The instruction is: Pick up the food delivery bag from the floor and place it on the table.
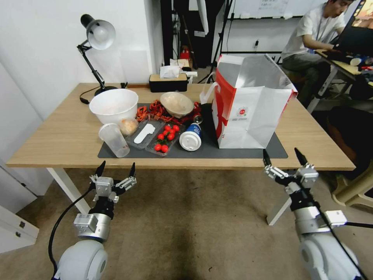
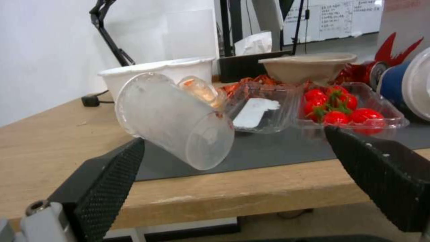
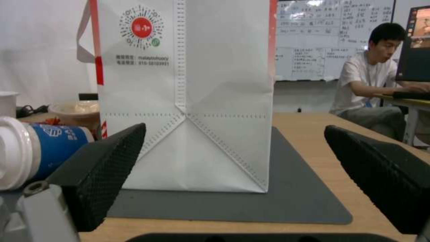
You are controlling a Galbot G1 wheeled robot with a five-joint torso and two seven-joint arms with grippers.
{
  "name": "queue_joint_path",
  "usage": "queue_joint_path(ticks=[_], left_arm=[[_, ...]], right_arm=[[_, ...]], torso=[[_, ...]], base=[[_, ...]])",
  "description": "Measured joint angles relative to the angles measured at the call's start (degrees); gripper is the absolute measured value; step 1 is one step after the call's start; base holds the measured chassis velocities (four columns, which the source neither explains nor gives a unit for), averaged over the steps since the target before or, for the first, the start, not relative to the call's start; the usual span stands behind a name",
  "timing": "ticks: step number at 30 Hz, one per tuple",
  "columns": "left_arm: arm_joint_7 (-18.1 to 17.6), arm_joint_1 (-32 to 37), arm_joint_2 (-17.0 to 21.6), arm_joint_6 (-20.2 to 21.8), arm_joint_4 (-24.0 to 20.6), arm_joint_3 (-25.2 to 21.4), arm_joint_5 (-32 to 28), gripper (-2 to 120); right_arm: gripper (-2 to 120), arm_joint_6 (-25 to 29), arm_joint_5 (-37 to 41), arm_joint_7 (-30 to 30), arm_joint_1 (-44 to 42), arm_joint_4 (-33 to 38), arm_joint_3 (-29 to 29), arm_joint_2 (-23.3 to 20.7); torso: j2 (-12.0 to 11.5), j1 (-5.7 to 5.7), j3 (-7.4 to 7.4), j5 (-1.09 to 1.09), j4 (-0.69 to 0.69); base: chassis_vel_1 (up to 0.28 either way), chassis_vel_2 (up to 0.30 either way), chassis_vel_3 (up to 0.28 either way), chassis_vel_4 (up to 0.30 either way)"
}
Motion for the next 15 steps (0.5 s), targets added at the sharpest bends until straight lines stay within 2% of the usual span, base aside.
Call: queue_joint_path(ticks=[7,15], left_arm=[[0.1,-0.2,-0.1,-0.6,0.7,0.0,0.1,100],[0.3,-0.3,0.0,-1.0,1.2,-0.1,0.1,100]], right_arm=[[100,2.4,-2.1,-0.8,0.0,-2.1,-0.4,2.9],[100,3.2,-2.5,-0.8,0.7,-3.0,-0.2,3.5]], torso=[[0.0,0.00,0.00,0.02,0.00],[0.0,0.01,0.00,0.01,0.00]], base=[[0.000,0.000,0.000,0.000],[0.000,0.000,0.000,0.000]])
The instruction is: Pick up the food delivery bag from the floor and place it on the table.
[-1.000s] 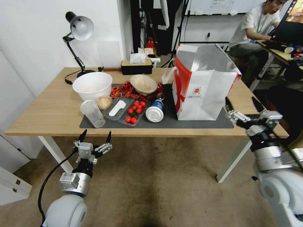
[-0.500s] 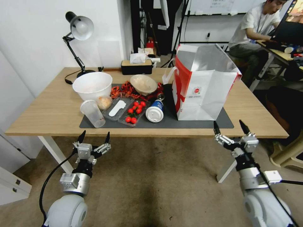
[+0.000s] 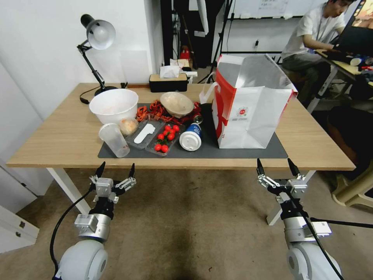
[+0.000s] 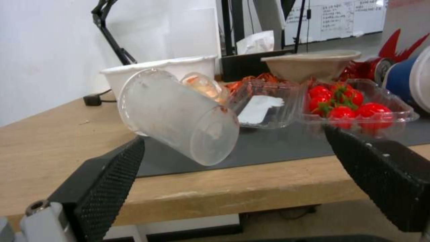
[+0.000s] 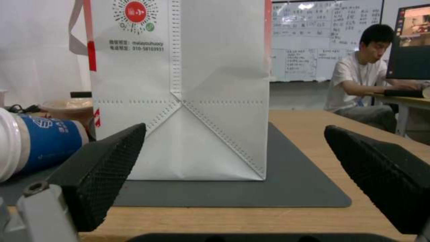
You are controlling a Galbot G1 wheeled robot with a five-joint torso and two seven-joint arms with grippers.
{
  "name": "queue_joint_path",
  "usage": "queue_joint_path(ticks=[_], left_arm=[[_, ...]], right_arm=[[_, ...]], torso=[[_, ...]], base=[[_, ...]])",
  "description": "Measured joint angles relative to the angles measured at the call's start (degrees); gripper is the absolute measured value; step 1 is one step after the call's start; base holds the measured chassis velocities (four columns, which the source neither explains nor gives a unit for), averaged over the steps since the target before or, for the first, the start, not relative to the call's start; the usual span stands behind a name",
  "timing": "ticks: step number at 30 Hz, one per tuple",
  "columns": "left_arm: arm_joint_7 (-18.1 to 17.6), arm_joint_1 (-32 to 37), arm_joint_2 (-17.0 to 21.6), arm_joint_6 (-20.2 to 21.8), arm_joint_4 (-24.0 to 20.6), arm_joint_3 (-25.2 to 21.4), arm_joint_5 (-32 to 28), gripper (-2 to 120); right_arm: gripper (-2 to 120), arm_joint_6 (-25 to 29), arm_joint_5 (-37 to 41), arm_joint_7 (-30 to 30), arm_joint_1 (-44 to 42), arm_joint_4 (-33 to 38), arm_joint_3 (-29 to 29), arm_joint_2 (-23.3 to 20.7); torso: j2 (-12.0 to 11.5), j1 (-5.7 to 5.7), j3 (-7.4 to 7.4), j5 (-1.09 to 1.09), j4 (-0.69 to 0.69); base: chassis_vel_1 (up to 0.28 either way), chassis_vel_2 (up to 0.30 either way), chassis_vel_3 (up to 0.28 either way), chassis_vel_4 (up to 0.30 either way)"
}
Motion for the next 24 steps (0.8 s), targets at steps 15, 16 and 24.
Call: queue_joint_path(ticks=[15,16,24], left_arm=[[0.0,-0.1,0.0,-0.4,0.5,0.0,0.6,100],[0.0,-0.1,0.0,-0.4,0.5,0.0,0.6,100],[0.0,-0.1,0.0,-0.4,0.5,-0.1,0.6,100]], right_arm=[[100,0.1,0.3,0.2,0.3,-0.3,0.3,-0.2],[100,0.1,0.3,0.2,0.3,-0.3,0.3,-0.2],[100,0.1,0.4,0.2,0.3,-0.3,0.3,-0.2]], torso=[[0.0,0.00,0.00,0.00,0.00],[0.0,0.00,0.00,0.00,0.00],[0.0,0.00,0.00,0.00,0.00]], base=[[0.000,0.000,0.000,0.000],[0.000,0.000,0.000,0.000],[0.000,0.000,0.000,0.000]])
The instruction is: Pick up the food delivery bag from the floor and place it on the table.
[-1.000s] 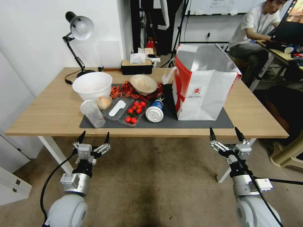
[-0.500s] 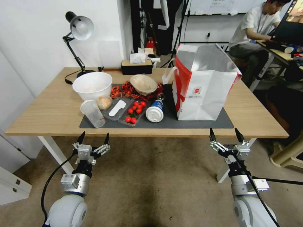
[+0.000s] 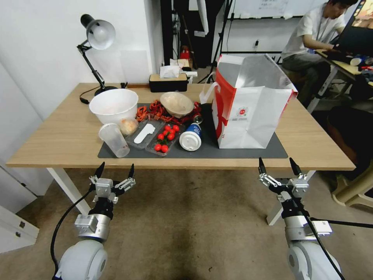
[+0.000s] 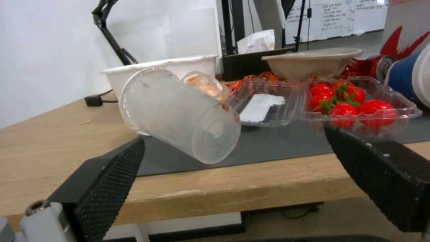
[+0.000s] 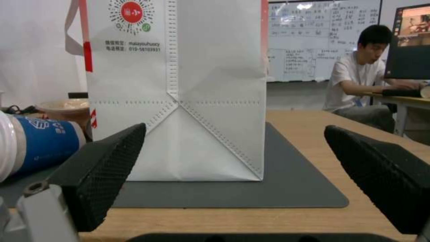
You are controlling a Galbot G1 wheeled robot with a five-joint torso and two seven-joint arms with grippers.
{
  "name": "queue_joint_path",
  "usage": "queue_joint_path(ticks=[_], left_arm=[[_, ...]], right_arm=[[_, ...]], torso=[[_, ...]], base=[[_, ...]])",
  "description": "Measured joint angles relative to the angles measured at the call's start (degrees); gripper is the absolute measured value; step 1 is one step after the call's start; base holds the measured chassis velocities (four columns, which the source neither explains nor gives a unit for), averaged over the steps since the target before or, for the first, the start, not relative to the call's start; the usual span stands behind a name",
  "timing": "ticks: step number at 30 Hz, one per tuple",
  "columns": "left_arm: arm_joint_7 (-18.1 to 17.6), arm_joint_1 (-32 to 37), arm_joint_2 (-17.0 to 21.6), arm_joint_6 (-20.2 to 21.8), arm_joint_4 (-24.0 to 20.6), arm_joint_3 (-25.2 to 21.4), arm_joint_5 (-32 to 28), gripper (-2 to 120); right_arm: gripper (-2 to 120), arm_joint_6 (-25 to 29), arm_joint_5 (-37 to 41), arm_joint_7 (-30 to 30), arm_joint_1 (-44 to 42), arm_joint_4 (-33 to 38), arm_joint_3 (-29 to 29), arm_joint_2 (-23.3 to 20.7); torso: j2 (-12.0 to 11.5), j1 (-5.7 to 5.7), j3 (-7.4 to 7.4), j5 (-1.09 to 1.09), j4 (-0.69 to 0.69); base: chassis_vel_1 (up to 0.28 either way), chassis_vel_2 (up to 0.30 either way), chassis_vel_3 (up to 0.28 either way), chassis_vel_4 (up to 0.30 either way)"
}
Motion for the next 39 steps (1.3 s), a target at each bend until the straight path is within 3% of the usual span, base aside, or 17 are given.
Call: queue_joint_path(ticks=[39], left_arm=[[0.0,0.0,0.0,0.1,0.0,0.0,0.0,100]], right_arm=[[100,-0.1,0.1,0.1,0.0,0.1,0.0,0.0]], torso=[[0.0,0.00,0.00,0.00,0.00]], base=[[0.000,0.000,0.000,0.000]])
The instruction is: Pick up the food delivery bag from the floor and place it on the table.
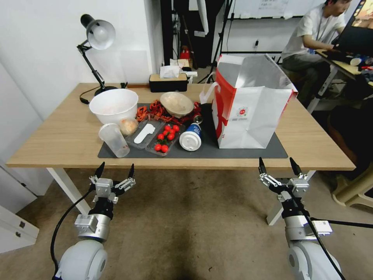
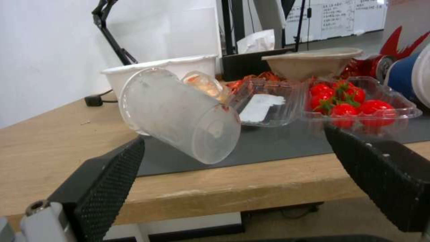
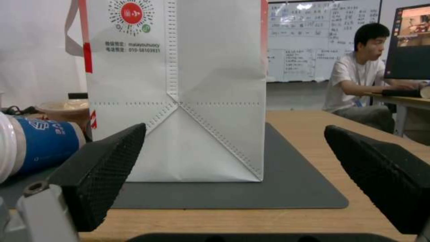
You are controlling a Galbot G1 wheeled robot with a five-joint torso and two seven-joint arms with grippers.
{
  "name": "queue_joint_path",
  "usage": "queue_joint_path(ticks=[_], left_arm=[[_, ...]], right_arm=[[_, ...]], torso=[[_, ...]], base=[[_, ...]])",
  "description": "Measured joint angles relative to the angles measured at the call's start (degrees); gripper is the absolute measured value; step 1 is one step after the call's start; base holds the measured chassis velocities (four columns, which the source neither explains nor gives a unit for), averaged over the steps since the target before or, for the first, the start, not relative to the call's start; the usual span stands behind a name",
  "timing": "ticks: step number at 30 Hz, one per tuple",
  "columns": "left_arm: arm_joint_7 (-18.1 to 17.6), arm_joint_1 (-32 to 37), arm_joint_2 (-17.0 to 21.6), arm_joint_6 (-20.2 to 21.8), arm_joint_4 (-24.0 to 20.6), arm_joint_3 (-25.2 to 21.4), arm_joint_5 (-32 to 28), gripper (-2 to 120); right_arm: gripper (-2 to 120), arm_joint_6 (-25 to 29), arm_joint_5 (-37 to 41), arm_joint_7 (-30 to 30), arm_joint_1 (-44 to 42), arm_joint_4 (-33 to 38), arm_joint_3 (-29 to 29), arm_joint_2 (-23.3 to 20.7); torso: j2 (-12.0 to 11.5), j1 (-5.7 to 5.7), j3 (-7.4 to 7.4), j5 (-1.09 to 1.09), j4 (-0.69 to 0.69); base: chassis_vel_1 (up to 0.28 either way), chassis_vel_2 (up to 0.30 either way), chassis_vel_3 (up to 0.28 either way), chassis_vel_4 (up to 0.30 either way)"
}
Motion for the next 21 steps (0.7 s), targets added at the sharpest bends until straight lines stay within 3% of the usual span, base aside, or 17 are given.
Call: queue_joint_path(ticks=[21], left_arm=[[0.0,0.0,0.0,0.0,0.0,0.0,0.0,100]], right_arm=[[100,0.0,0.0,0.0,0.0,0.0,0.0,0.0]], torso=[[0.0,0.00,0.00,0.00,0.00]], base=[[0.000,0.000,0.000,0.000]])
